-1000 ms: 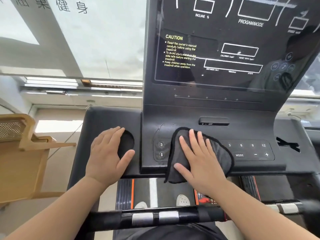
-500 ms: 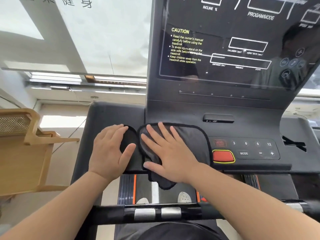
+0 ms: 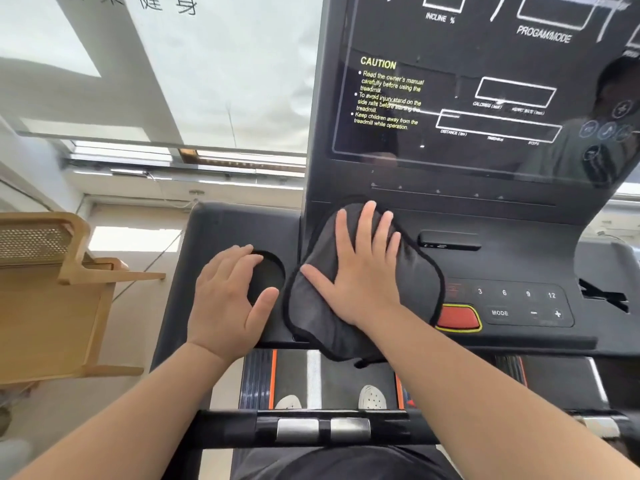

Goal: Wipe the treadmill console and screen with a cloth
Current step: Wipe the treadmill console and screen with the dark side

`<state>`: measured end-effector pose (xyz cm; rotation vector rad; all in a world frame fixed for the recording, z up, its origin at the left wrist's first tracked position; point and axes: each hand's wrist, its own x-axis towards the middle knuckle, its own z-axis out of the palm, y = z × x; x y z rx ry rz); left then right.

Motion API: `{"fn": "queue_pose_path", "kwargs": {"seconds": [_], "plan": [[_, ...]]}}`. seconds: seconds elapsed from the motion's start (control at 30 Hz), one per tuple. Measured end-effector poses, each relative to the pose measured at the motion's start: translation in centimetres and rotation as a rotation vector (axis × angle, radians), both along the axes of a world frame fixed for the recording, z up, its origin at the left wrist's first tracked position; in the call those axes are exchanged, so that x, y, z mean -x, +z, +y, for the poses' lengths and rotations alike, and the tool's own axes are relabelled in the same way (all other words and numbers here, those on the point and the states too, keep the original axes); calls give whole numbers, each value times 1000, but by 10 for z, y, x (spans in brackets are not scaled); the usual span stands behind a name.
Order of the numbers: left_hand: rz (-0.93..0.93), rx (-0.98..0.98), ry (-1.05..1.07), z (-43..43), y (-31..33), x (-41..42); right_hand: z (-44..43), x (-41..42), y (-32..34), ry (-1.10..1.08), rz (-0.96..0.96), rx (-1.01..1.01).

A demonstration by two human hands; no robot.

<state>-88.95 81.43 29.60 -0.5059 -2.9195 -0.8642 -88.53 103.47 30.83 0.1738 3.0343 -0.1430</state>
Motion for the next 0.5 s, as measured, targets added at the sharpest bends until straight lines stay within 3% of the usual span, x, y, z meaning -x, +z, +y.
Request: {"fn": "queue_pose_path", "kwargs": {"seconds": [0.27, 0.5], "plan": [[-24, 44, 26, 1, -2, 0, 6, -40, -5, 603, -62, -33], [-75, 79, 35, 4, 2, 0, 72, -20, 4, 449, -55, -110]]}}
